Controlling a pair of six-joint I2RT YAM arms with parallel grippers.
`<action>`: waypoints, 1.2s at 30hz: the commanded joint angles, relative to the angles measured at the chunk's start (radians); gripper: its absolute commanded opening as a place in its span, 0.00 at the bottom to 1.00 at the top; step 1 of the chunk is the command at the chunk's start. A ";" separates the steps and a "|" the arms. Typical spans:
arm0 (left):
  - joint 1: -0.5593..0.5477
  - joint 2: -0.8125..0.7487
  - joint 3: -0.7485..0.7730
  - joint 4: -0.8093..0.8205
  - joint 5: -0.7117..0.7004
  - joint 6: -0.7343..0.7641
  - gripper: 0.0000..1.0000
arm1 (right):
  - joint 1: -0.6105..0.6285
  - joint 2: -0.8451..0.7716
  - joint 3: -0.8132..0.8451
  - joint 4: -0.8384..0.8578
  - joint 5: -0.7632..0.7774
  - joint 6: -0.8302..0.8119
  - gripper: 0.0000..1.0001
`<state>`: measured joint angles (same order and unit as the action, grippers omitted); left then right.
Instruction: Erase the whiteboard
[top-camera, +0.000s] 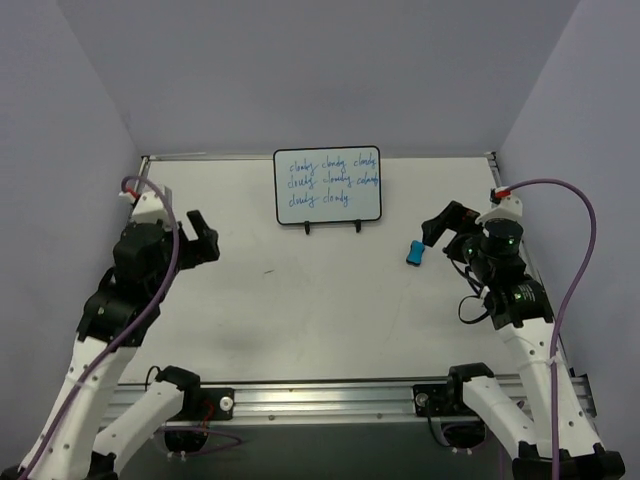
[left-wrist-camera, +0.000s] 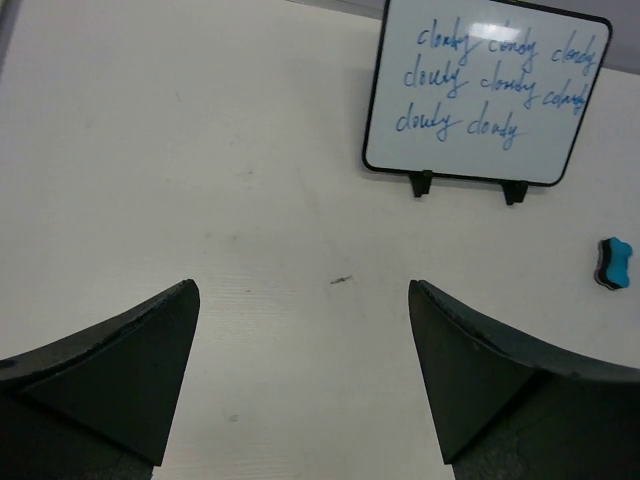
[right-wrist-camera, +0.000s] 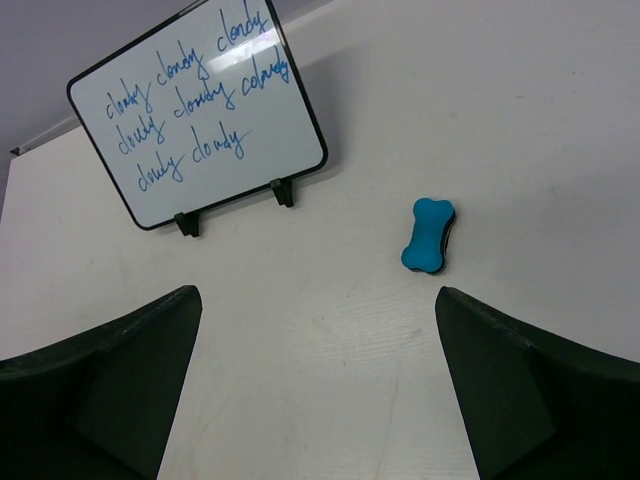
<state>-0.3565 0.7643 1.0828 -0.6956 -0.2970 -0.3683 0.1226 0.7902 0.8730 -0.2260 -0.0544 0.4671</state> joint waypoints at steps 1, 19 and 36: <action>0.075 0.174 0.145 0.243 0.206 -0.037 0.94 | 0.009 -0.002 0.000 0.060 -0.074 0.005 1.00; 0.404 1.523 0.995 0.752 1.281 -0.126 0.94 | 0.040 -0.094 -0.028 0.017 -0.104 -0.018 1.00; 0.315 1.863 1.144 1.108 1.498 -0.348 0.94 | 0.051 -0.013 -0.052 0.004 -0.035 -0.021 1.00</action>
<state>-0.0162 2.6328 2.1632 0.3614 1.1694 -0.7567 0.1627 0.7639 0.8177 -0.2367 -0.1005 0.4522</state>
